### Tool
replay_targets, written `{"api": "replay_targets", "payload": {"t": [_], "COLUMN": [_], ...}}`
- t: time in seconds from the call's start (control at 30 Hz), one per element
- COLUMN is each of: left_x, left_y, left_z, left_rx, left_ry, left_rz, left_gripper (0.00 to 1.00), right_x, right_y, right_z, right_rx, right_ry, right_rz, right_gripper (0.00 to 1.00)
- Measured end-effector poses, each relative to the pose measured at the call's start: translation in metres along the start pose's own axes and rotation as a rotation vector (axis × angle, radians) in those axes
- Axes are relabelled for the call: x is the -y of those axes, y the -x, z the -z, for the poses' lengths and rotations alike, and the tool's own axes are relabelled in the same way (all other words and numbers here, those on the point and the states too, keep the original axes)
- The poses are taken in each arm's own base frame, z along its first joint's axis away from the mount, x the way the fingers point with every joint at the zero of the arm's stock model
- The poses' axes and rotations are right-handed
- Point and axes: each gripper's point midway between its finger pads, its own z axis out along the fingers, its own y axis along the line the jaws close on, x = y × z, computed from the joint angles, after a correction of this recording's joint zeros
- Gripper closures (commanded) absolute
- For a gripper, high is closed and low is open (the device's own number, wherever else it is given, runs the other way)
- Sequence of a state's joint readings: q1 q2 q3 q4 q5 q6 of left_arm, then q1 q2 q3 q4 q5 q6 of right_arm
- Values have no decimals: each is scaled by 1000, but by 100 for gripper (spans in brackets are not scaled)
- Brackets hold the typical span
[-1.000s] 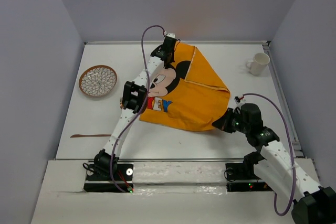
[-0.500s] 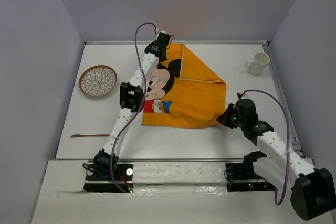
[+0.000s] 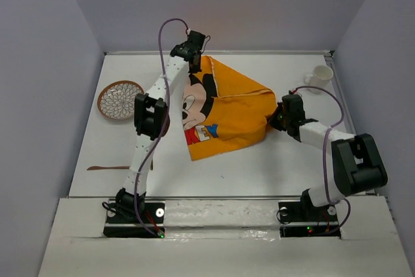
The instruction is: Set the dinner table for one person
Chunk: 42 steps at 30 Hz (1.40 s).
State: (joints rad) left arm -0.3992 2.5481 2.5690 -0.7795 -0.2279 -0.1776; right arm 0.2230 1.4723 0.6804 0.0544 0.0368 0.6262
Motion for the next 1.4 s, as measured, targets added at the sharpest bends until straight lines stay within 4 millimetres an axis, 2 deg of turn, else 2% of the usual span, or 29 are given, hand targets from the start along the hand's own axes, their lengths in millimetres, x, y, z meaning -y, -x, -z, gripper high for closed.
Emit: {"api": "replay_targets", "payload": {"t": [0.07, 0.1, 0.13, 0.2, 0.27, 0.33, 0.37, 0.4, 0.43, 0.47, 0.5, 0.6, 0.67, 0.8, 0.87, 0.9, 0.93, 0.97, 1.03, 1.07, 1.1, 1.13, 1.17, 1.27, 1.33, 1.4], "left_x": [-9, -12, -21, -34, -44, -50, -53, -53, -51, -49, -46, -36, -28, 1, 13, 18, 23, 24, 17, 16, 14, 12, 10, 1, -9, -18], "left_y": [-7, -16, -28, -46, -62, -80, -91, -106, -116, -130, -150, -195, -207, -199, -200, -201, -202, -202, -203, -202, -201, -201, -201, -207, -213, -215], "left_z": [19, 24, 39, 57, 67, 70, 70, 68, 67, 65, 65, 66, 66, 72, 77, 82, 88, 95, 111, 115, 122, 127, 130, 140, 147, 154], "left_rx": [6, 6, -11, -10, -9, -11, -17, -27, -28, -35, -56, -99, -98, -28, -3, 5, 23, 37, 73, 84, 104, 118, 129, 158, 177, 203], "left_ry": [6, 7, 12, 18, 25, 28, 29, 26, 18, 12, 2, -17, -30, -92, -117, -128, -146, -155, -169, -176, -187, -192, -195, -192, -174, -161], "left_rz": [0, 0, -3, 10, 28, 47, 59, 73, 89, 99, 110, 135, 150, 184, 192, 193, 195, 200, 227, 242, 260, 272, 277, 296, 300, 311], "left_gripper": [100, 100, 100, 100, 100, 100, 100, 100, 100, 100, 100, 100, 100, 100, 99, 94, 87, 70, 56, 49, 34, 27, 21, 21, 22, 23], "right_x": [-2, -3, -4, -6, -9, -13, -15, -17, -20, -21, -24, -37, -47, -59, -49, -42, -32, -21, 7, 14, 26, 34, 37, 45, 50, 56], "right_y": [19, 29, 42, 60, 79, 100, 107, 118, 126, 133, 141, 168, 176, 164, 135, 120, 104, 87, 46, 36, 21, 13, 11, 16, 18, 19], "right_z": [-11, -16, -24, -38, -55, -72, -77, -82, -85, -87, -87, -76, -56, -9, 5, 6, 5, 1, -6, -6, -6, -6, -6, -8, -9, -11], "right_rx": [31, 50, 71, 93, 114, 139, 146, 160, 170, 177, 185, 216, 229, 248, 219, 195, 169, 136, 45, 23, -12, -26, -27, 2, 13, 19], "right_ry": [-10, -12, -17, -28, -41, -53, -57, -64, -66, -68, -66, -43, 4, 109, 130, 123, 109, 90, 28, 9, -23, -51, -67, -107, -136, -160], "right_rz": [-4, 4, 6, 21, 46, 72, 80, 93, 108, 109, 123, 154, 160, 141, 117, 109, 94, 79, 52, 45, 34, 26, 21, 14, 4, 0], "right_gripper": [100, 100, 100, 100, 100, 90, 81, 51, 38, 28, 17, 15, 16, 24, 28, 28, 28, 28, 28, 28, 29, 29, 30, 39, 56, 64]}}
